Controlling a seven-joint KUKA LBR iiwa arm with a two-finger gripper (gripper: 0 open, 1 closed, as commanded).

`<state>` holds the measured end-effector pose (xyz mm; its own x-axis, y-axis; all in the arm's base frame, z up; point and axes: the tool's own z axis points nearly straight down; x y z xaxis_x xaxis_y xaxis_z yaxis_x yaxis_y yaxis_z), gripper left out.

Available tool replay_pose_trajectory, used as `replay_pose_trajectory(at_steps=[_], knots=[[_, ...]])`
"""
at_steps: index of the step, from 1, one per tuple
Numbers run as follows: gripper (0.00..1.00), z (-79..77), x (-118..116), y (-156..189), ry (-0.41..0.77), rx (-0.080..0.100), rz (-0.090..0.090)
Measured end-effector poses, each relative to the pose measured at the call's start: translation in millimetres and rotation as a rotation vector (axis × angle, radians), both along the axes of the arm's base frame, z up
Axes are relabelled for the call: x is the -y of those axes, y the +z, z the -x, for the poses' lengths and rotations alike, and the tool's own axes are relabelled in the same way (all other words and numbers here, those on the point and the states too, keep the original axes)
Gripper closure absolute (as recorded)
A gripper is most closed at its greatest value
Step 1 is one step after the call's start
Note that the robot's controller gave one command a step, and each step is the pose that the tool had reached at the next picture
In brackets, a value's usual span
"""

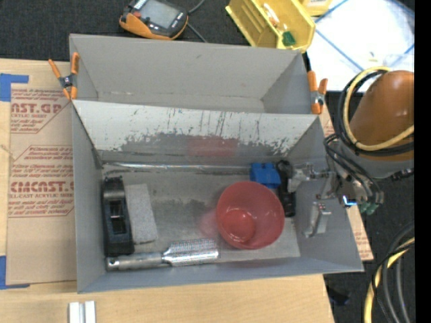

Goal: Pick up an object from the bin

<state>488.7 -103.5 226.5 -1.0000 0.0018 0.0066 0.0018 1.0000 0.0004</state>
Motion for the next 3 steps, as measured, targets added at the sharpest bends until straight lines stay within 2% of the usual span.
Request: replay_pose_trajectory(at_steps=[1,2,3], knots=[[0.0,-1.8,-1,4,0.002,0.008,0.001],[0.0,4.4,-9,-94,0.242,0.009,0.001],[0.0,6.5,-18,-74,0.466,0.012,0.002]])
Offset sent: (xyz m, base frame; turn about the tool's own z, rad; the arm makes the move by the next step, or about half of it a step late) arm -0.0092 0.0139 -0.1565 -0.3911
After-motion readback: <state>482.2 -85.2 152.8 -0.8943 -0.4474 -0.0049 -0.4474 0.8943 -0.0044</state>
